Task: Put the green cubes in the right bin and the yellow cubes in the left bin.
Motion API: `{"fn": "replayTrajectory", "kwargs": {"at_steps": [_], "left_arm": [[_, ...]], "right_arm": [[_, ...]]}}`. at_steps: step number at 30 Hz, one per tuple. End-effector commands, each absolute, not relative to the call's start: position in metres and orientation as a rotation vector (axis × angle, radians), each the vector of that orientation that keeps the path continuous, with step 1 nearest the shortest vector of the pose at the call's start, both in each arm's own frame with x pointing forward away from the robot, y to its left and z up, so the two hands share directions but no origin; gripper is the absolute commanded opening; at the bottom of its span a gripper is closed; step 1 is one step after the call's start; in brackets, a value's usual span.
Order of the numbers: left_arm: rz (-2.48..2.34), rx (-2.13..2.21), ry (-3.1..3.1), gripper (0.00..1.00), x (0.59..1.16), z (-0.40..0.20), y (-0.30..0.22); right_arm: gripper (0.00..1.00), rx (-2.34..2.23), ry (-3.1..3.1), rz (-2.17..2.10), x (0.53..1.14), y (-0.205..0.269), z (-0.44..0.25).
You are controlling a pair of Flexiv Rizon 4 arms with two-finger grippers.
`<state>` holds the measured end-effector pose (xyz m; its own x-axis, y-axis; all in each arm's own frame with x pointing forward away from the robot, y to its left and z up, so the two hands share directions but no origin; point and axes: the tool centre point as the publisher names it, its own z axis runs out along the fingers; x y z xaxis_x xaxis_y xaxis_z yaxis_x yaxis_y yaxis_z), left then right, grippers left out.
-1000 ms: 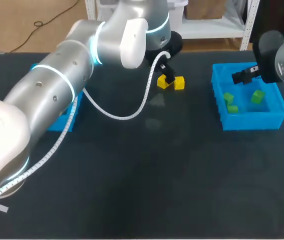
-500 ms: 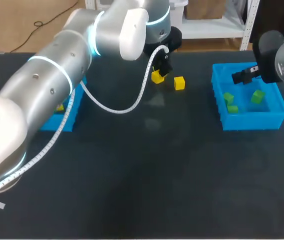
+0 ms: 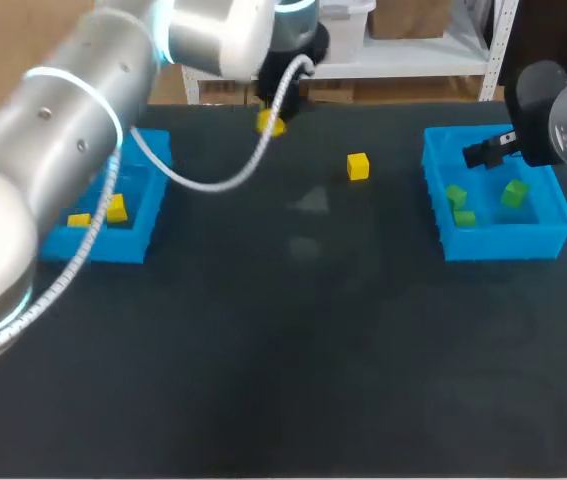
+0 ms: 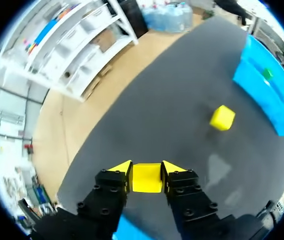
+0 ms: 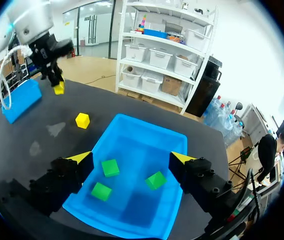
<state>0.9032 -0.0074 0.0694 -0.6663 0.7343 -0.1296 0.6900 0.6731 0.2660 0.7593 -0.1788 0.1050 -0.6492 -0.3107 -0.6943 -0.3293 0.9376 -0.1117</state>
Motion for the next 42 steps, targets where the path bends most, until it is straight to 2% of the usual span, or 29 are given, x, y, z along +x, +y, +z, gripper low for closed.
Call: {"fn": "replayTrajectory", "kwargs": {"at_steps": [1, 15, 25, 26, 29, 30, 35, 42], "left_arm": [[0.374, 1.053, 2.751, 0.00, 0.893, 0.098, 0.034], [0.411, 0.574, 2.877, 0.00, 0.844, 0.102, 0.191], [0.371, 0.414, 2.945, 0.00, 0.820, 0.079, 0.238], [0.373, 0.416, 2.956, 0.06, 0.819, 0.076, 0.239], [0.375, 0.417, 2.960, 0.86, 0.817, 0.074, 0.238], [0.364, 0.432, 2.961, 1.00, 0.817, 0.075, 0.235], [0.297, 0.543, 2.921, 1.00, 0.821, 0.086, 0.203], [0.244, 0.844, 2.810, 1.00, 0.830, 0.106, 0.123]], "right_arm": [[1.00, -0.447, 2.311, 0.032, 0.759, -0.179, 0.103], [1.00, -0.447, 2.311, 0.032, 0.759, -0.179, 0.103], [1.00, -0.447, 2.311, 0.032, 0.759, -0.179, 0.103], [1.00, -0.447, 2.311, 0.032, 0.759, -0.179, 0.103], [1.00, -0.447, 2.311, 0.032, 0.759, -0.179, 0.103], [1.00, -0.447, 2.311, 0.032, 0.759, -0.179, 0.103], [1.00, -0.447, 2.311, 0.032, 0.759, -0.179, 0.103], [1.00, -0.447, 2.311, 0.032, 0.759, -0.179, 0.103]]}}
